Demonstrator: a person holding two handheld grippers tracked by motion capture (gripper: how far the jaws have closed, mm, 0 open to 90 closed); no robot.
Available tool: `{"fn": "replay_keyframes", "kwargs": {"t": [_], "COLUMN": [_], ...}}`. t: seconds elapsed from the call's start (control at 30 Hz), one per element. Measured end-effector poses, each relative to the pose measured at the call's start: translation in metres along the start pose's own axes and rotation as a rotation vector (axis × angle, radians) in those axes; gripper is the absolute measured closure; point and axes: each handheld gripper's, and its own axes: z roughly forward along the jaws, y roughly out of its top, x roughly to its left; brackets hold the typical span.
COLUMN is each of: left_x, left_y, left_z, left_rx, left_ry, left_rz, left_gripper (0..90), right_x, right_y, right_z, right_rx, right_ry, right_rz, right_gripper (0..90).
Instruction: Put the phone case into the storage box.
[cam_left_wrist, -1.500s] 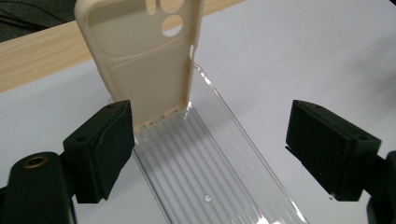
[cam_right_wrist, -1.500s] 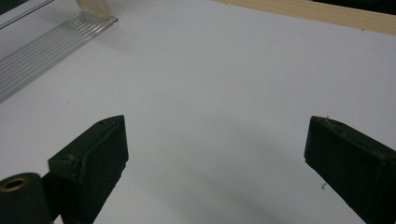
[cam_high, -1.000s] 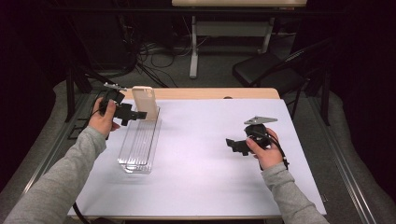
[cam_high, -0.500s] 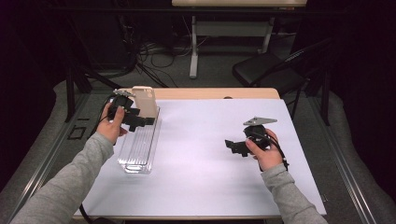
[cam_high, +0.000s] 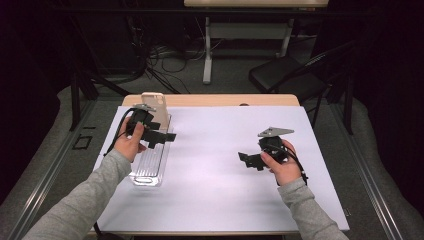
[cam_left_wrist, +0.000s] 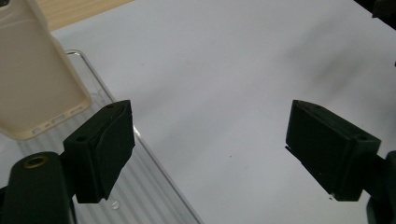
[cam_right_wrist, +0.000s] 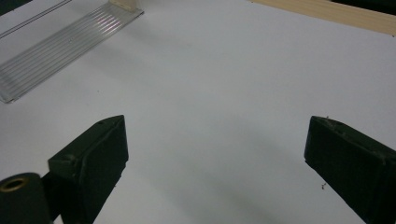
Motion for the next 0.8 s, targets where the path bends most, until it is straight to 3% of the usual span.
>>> {"fn": "replay_keyframes", "kwargs": {"t": [0.37, 0.8], "left_x": [-0.017, -0.035], "left_y": [-0.014, -0.029], "left_z": [0.012, 0.025], "left_rx": [0.031, 0.035], "left_ry": [-0.009, -0.037], "left_rz": [0.02, 0.043], "left_gripper": [15.8, 15.9], "right_x": [0.011, 0.018], "right_y": [-0.003, -0.013], "right_z": [-0.002, -0.004], "right_rx": [0.013, 0.018], "right_ry": [0.018, 0.031], "right_rz": [-0.03, -0.028], "right_gripper": [5.8, 5.8]}}
